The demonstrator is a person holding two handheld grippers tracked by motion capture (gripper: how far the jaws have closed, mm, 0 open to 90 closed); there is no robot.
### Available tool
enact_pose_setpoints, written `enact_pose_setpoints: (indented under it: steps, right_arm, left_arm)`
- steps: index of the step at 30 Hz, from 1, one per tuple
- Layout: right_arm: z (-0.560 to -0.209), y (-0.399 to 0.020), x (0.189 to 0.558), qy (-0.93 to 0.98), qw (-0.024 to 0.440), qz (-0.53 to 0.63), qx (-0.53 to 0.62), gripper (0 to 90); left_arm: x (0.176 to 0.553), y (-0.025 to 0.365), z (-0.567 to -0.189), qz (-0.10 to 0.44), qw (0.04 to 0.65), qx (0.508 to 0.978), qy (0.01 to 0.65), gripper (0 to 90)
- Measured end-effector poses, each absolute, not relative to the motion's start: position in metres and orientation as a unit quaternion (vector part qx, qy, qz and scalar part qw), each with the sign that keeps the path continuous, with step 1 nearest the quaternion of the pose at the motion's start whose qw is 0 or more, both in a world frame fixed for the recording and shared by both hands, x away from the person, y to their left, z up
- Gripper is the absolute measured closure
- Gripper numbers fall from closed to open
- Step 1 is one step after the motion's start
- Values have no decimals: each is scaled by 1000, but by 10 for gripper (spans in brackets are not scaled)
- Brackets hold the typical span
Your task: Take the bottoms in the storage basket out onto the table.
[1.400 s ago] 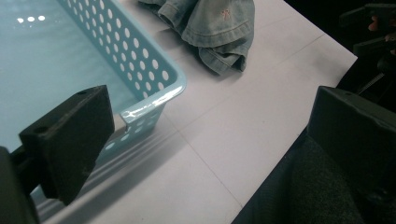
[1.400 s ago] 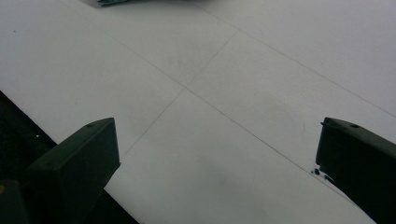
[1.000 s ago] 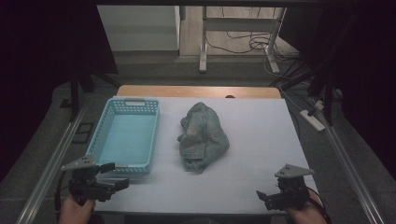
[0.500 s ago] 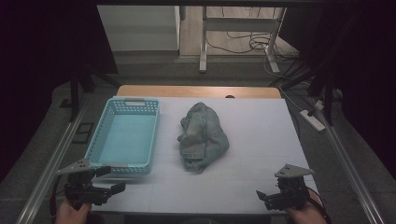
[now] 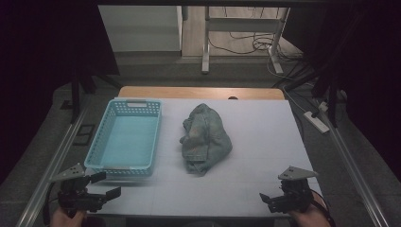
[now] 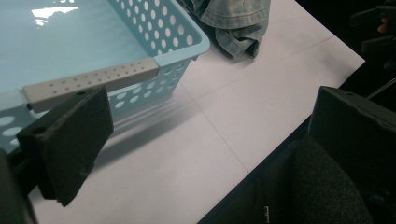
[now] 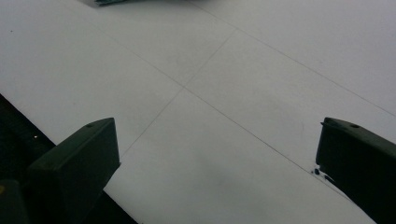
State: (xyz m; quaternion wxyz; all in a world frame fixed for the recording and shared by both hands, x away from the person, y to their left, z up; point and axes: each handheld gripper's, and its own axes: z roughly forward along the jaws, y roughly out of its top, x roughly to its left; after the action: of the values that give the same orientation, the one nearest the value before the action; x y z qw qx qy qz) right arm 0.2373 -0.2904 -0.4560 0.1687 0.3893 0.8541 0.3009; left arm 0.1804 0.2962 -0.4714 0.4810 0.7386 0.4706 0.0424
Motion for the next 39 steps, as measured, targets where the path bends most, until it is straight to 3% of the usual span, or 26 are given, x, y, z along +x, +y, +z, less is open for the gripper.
enact_pose_setpoints:
  steps: [39]
  right_arm:
    - [-456, -290, 238, 854, 167, 299, 391, 0]
  left_arm:
    - [156, 313, -479, 69, 445, 740, 499, 0]
